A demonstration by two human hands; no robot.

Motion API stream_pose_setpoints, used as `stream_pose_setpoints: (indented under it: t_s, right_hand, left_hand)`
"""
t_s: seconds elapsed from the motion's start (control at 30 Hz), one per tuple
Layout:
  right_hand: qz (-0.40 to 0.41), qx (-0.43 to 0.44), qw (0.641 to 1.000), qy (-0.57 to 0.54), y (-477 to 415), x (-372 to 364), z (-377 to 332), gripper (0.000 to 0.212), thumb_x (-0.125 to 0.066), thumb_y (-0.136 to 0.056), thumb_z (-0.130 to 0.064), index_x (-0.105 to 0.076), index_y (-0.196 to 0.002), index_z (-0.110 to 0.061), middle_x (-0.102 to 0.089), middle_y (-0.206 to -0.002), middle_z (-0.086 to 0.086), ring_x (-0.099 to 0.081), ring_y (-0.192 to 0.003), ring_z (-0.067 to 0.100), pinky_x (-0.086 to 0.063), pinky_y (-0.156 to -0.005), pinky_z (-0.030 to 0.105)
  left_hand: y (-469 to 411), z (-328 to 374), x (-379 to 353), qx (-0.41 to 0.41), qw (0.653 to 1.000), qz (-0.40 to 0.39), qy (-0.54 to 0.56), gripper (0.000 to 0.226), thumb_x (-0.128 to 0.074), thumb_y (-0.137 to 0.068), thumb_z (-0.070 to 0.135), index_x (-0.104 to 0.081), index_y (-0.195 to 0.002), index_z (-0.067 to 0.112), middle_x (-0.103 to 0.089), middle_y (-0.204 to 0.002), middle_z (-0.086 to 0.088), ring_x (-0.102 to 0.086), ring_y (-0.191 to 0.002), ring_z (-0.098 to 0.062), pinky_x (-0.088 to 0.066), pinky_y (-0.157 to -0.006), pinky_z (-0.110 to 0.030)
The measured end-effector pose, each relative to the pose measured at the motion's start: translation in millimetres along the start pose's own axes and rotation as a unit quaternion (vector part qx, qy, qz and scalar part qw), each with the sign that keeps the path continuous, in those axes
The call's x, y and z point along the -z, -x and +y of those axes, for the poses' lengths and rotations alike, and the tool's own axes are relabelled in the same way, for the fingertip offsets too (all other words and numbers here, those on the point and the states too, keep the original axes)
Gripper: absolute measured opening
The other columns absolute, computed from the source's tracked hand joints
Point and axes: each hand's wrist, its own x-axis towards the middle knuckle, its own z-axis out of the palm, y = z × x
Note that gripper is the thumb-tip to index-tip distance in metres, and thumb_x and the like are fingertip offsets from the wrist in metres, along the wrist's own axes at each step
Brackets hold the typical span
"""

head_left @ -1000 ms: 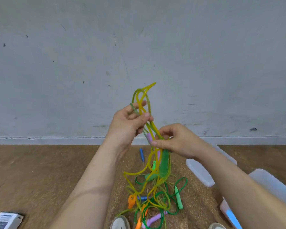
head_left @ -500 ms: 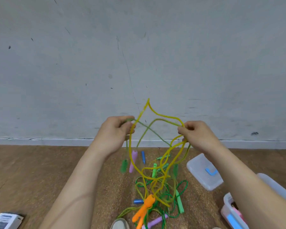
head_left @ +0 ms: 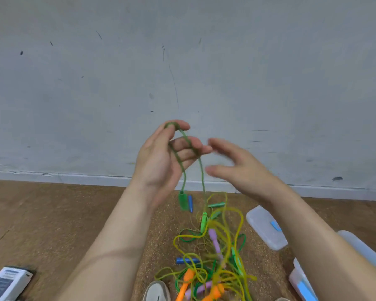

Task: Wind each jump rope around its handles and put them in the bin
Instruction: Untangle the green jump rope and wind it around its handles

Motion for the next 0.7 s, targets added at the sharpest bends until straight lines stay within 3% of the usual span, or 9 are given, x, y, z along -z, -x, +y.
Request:
stream_pose_setpoints:
  t_s: [0.1, 0.17, 0.23, 0.3, 0.37, 0.5, 0.57, 0.63, 0.7]
  right_hand:
    - [-0.216, -0.034, 0.976, -0.007, 4, -27, 12, 0.012, -0.066, -0.090, -0.017, -0.072, -0.096, -0.008, -0.072, -0.089, 0.004, -0.062, -0.082, 0.007, -0.047, -0.075, 0.017]
    - [-0.230, -0.065, 0.947, 0.217, 4, -28, 37, 0.021, -0.063, -0.090, -0.020, -0.066, -0.070, -0.015, -0.061, -0.063, -0.004, -0.053, -0.059, 0.007, -0.041, -0.058, 0.021]
    - [-0.157, -0.097, 0.945, 0.269, 1, -21, 48, 0.024, -0.059, -0.089, -0.017, -0.065, -0.067, -0.009, -0.062, -0.060, 0.002, -0.050, -0.052, 0.013, -0.041, -0.053, 0.025]
    - [-0.016, -0.128, 0.992, 0.010, -3, -7, 39, 0.019, -0.055, -0.095, -0.011, -0.068, -0.084, -0.003, -0.067, -0.064, 0.009, -0.059, -0.051, 0.015, -0.051, -0.054, 0.025]
    - [0.075, -0.101, 0.944, -0.304, -4, 11, 14, 0.017, -0.048, -0.099, -0.005, -0.064, -0.094, 0.000, -0.066, -0.062, 0.008, -0.069, -0.059, 0.017, -0.058, -0.056, 0.024]
    - [0.068, -0.017, 0.831, -0.551, 2, 20, -28, 0.017, -0.045, -0.096, 0.001, -0.062, -0.095, 0.000, -0.063, -0.062, 0.006, -0.072, -0.070, 0.021, -0.058, -0.060, 0.022]
    - [0.061, -0.023, 0.817, -0.573, 4, 15, -36, 0.016, -0.046, -0.095, 0.003, -0.061, -0.096, 0.001, -0.060, -0.063, 0.007, -0.071, -0.065, 0.020, -0.056, -0.057, 0.020]
    - [0.061, -0.028, 0.814, -0.577, 4, 20, -35, 0.014, -0.050, -0.094, -0.005, -0.062, -0.101, -0.002, -0.059, -0.070, 0.007, -0.069, -0.065, 0.018, -0.056, -0.054, 0.020]
    - [0.072, -0.054, 0.825, -0.558, 4, 27, -18, 0.021, -0.057, -0.092, -0.021, -0.061, -0.110, -0.013, -0.062, -0.085, 0.006, -0.068, -0.073, 0.020, -0.056, -0.056, 0.025]
  left_hand:
    - [-5, 12, -2, 0.003, 0.987, 0.003, 0.161, 0.021, -0.037, -0.098, 0.023, -0.050, -0.083, 0.018, -0.035, -0.051, 0.003, -0.040, -0.043, -0.011, -0.051, -0.051, -0.023]
    - [-7, 29, 14, -0.033, 0.973, 0.038, 0.226, 0.015, -0.042, -0.091, 0.023, -0.051, -0.078, 0.021, -0.026, -0.054, 0.006, -0.024, -0.042, -0.006, -0.028, -0.034, -0.015]
    - [-6, 42, 37, -0.080, 0.973, 0.090, 0.197, 0.011, -0.044, -0.085, 0.020, -0.053, -0.080, 0.023, -0.028, -0.058, 0.006, -0.019, -0.047, -0.008, -0.015, -0.035, -0.018]
    - [-6, 42, 56, -0.094, 0.988, 0.113, 0.055, 0.020, -0.050, -0.072, 0.014, -0.058, -0.089, 0.022, -0.041, -0.065, 0.003, -0.022, -0.051, -0.009, -0.011, -0.042, -0.021]
    - [-6, 26, 57, -0.068, 0.981, 0.061, -0.172, 0.042, -0.053, -0.065, 0.011, -0.062, -0.103, 0.024, -0.061, -0.082, -0.001, -0.033, -0.050, -0.005, -0.015, -0.043, -0.019]
    - [1, -40, 18, 0.058, 0.823, -0.213, -0.523, 0.052, -0.076, -0.072, 0.039, -0.056, -0.120, 0.034, -0.065, -0.104, 0.007, -0.059, -0.076, 0.006, -0.050, -0.072, -0.019]
    - [4, -62, 5, 0.057, 0.787, -0.235, -0.567, 0.017, -0.067, -0.084, 0.038, -0.066, -0.096, 0.026, -0.070, -0.085, 0.006, -0.063, -0.074, -0.006, -0.054, -0.078, -0.032]
    - [1, -60, 1, 0.033, 0.809, -0.201, -0.552, 0.028, -0.050, -0.098, 0.031, -0.061, -0.075, 0.018, -0.070, -0.066, -0.001, -0.061, -0.060, -0.016, -0.052, -0.066, -0.034]
    - [1, -42, -6, 0.006, 0.901, -0.120, -0.417, 0.034, -0.038, -0.102, 0.028, -0.053, -0.074, 0.017, -0.064, -0.053, -0.003, -0.049, -0.045, -0.015, -0.039, -0.048, -0.025]
